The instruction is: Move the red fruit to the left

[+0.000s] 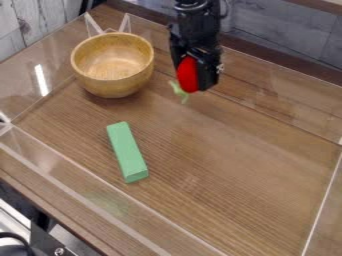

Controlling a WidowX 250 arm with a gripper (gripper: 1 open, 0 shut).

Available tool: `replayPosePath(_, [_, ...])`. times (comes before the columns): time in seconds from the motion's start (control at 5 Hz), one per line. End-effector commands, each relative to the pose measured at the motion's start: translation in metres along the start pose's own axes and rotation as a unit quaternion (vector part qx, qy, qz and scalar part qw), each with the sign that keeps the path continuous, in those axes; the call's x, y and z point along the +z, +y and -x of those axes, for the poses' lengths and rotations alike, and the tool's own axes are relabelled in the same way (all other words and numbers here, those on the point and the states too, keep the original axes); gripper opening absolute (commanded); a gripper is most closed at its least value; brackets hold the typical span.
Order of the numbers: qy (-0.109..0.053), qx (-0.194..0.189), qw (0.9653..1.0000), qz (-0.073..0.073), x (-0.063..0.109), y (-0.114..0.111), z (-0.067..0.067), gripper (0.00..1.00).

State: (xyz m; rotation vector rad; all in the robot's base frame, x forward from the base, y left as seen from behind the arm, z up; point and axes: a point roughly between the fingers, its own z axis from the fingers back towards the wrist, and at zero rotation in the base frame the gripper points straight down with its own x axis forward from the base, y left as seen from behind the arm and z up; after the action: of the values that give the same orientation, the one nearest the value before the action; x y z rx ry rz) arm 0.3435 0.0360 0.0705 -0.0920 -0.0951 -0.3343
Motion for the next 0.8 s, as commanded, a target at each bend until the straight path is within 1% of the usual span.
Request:
replayPosePath(0.0, [-0.008, -0.008, 0.9999, -0.009, 0.010, -0.001, 0.000, 0.00])
replayPosePath(0.4, [0.004, -0.015, 0.9999, -0.004, -0.017, 0.000, 0.005, 0.00])
replayPosePath(0.6, [0.009, -0.032, 0.9994, 0.000, -0.024, 0.003, 0.012, 0.00])
